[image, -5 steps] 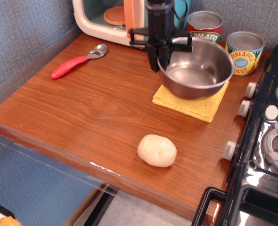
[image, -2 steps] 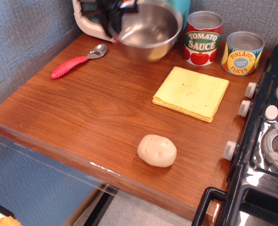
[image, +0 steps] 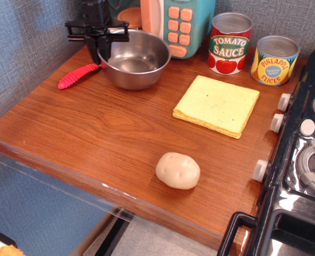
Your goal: Place the pot between the red spoon and yellow towel
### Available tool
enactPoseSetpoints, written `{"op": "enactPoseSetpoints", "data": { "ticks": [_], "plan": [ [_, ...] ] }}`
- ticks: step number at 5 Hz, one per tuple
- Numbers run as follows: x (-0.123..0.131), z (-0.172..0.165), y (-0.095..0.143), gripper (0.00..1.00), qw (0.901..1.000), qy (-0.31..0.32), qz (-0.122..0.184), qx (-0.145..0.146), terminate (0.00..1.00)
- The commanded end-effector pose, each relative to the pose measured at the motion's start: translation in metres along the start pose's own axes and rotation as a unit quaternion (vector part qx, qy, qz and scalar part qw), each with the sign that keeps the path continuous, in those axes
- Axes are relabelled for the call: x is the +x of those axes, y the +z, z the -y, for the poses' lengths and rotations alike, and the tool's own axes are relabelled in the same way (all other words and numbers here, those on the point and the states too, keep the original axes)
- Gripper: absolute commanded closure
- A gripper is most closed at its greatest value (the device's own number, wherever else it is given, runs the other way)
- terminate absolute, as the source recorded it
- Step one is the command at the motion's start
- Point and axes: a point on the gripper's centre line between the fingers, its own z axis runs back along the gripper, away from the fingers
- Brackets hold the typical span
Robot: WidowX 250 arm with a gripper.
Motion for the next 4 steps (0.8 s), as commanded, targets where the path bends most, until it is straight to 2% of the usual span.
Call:
{"op": "enactPoseSetpoints", "data": {
  "ticks": [1,2,3,4],
  "plan": [
    [0.008,-0.006,0.023,0.00,0.9998,-0.002,0.019,0.007,0.00],
    [0.004,0.000,0.027,0.00,0.9997,-0.016,0.018,-0.003,0.00],
    [-0.004,0.007,0.043,0.00,0.9985,-0.040,0.037,-0.008,0.00],
    [-0.016,0.015,0.078,0.00,0.9917,-0.092,0.087,-0.026,0.00]
  ]
}}
